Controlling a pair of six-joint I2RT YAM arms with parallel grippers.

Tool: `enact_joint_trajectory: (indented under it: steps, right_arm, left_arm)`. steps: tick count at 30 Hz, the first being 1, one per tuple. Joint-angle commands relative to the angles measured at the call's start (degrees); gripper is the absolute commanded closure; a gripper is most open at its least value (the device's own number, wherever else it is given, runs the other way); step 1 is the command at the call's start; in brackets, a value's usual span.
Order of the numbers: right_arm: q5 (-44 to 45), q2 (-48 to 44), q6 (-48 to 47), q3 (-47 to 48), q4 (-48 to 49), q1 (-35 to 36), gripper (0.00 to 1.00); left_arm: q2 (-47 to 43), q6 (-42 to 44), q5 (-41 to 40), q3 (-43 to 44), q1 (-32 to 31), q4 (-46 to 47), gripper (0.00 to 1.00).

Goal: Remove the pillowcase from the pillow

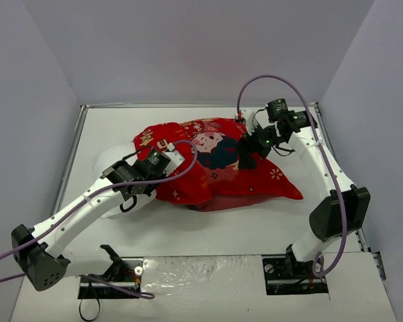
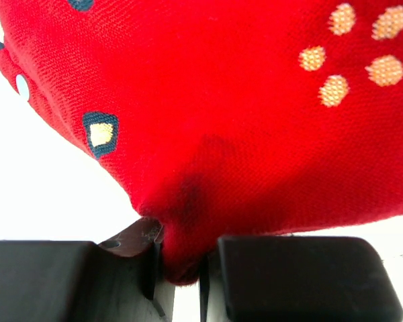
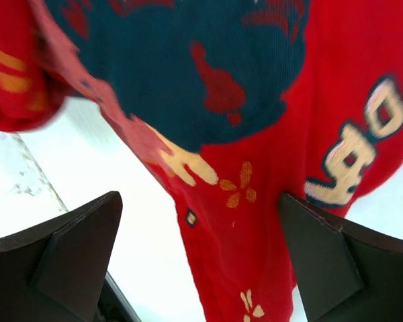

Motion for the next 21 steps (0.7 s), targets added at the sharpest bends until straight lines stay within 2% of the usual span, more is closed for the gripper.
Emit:
enact_joint_trajectory:
  steps: [1,4,6,7,9,10,13,21]
  right_arm:
    - [9.6,0.6,-1.7,-2.4,2.0,-0.5,0.02]
    - [12.1,1.3,-8.8,-2.1,2.1,-1.2,0.04]
    - [13.5,2.4,-13.8,-2.7,2.2,-1.2,0.16]
    - [15.8,3.6,-15.0,-2.9,2.2,-1.2,0.28]
    - [17.4,5.4,-16.4,-3.3,2.3,-2.1,0.44]
    - [17.5,6.8,-17.0,-3.2,2.2,-2.9,0.64]
    - [12.7,6.9,-17.3,-1.6,1.9,-7.8,1.00]
    - [6.3,5.3,-18.8,3.5,1.3,-19.2,1.00]
  left_arm:
    - [-3.0,-2.0,1.5,4.5,1.2,2.6,0.98]
    - [-3.5,-2.0,2.7,5.1,2.4,2.6,0.98]
    - [-4.0,-2.0,3.6,5.6,3.6,2.6,0.98]
    - [-4.1,-2.0,3.9,6.0,4.1,2.7,0.98]
    - [-4.4,-1.6,4.4,6.4,5.6,2.8,0.98]
    - [-4.5,-1.5,5.1,6.6,6.3,2.8,0.98]
    - [-4.8,-1.0,5.9,7.5,8.6,2.6,0.98]
    - [-4.7,0.7,10.0,10.2,17.0,2.9,0.98]
